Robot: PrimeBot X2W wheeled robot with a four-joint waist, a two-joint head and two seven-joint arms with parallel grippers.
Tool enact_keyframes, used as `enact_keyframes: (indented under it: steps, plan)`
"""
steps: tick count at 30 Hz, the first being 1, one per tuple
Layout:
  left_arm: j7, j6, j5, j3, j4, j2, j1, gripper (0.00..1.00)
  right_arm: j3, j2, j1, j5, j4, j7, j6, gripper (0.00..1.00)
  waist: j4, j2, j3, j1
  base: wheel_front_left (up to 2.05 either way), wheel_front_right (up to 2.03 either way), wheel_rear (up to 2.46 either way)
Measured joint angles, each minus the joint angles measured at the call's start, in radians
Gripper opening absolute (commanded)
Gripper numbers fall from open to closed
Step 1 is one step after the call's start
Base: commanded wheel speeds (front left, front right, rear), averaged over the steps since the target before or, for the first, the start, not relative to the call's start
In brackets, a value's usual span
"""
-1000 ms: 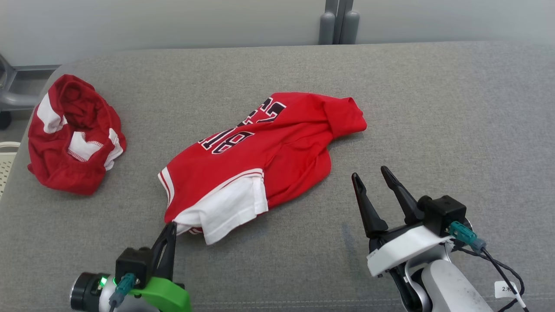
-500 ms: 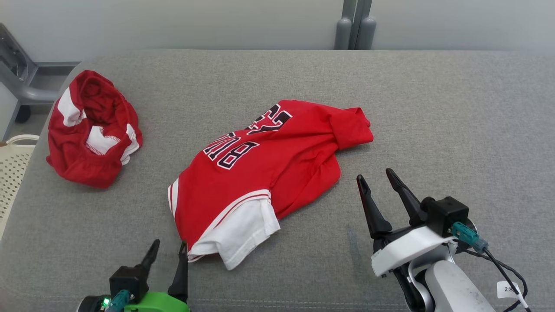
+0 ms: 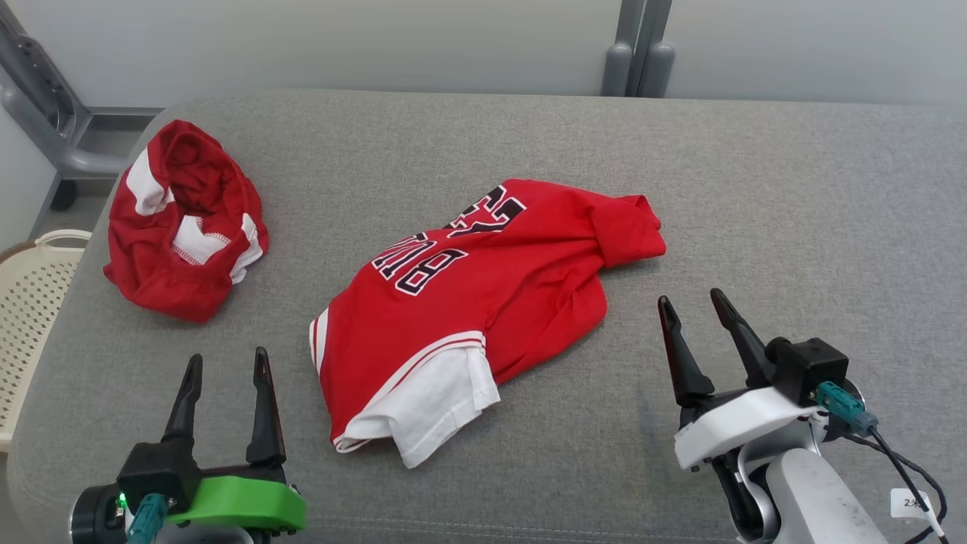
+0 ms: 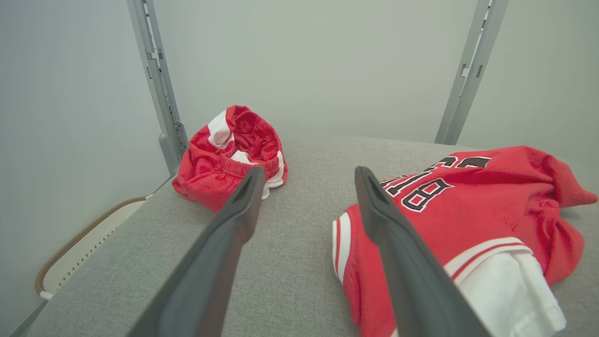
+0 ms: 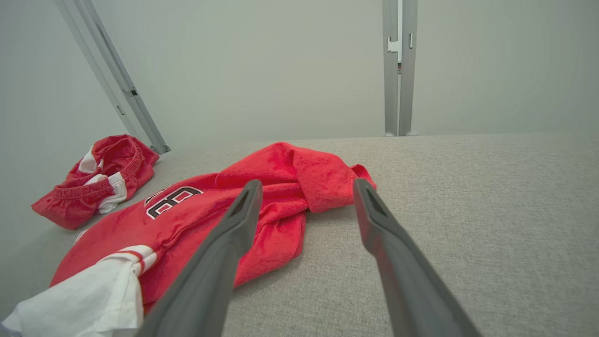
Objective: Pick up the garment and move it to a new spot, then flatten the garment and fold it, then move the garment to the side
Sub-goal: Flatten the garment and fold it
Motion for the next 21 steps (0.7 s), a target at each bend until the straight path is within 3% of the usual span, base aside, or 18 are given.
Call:
enact_keyframes:
  steps: [8, 15, 21]
  plan:
    - [0.0, 0.007, 0.025, 0.106, -0.007, -0.043, 0.026, 1.0, -0.042, 0.0, 0.003, -0.01, 0.011, 0.0, 0.0, 1.0, -0.002, 0.0, -0.005, 0.0, 0.0, 0.0, 0.0]
    - [0.0, -0.019, 0.052, 0.137, -0.007, -0.053, 0.026, 1.0, -0.065, -0.003, 0.001, -0.025, 0.014, 0.01, 0.0, 1.0, -0.001, 0.0, -0.002, 0.0, 0.0, 0.0, 0.0]
    - [0.0, -0.038, 0.072, 0.14, -0.013, -0.075, 0.023, 1.0, -0.063, -0.045, -0.088, -0.025, 0.058, 0.041, 0.0, 1.0, 0.01, 0.0, 0.014, 0.0, 0.0, 0.0, 0.0]
